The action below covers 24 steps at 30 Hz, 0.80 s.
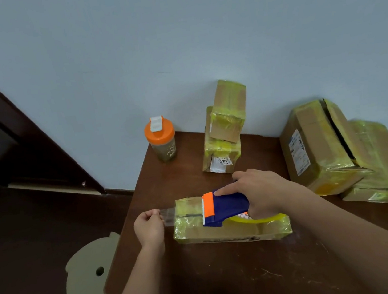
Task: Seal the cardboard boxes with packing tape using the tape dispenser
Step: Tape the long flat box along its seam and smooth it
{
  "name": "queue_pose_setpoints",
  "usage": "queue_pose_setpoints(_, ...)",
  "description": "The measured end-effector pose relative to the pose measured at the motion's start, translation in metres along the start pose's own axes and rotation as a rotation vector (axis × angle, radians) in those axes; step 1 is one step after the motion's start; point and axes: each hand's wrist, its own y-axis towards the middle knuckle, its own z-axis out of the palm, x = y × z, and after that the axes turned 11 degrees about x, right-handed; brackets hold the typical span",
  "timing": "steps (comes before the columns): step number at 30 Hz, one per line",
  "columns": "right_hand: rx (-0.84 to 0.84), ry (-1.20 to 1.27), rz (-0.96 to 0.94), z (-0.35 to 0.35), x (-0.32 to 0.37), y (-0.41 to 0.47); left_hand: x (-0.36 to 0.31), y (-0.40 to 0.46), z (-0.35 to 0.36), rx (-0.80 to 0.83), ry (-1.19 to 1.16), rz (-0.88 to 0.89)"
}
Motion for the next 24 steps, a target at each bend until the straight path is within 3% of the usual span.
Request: queue_pose_setpoints(24, 0.006, 0.068, 0.065, 0.01, 0.001, 0.003, 0.016, 0.006, 0.008, 0.021, -0.031, 0.013)
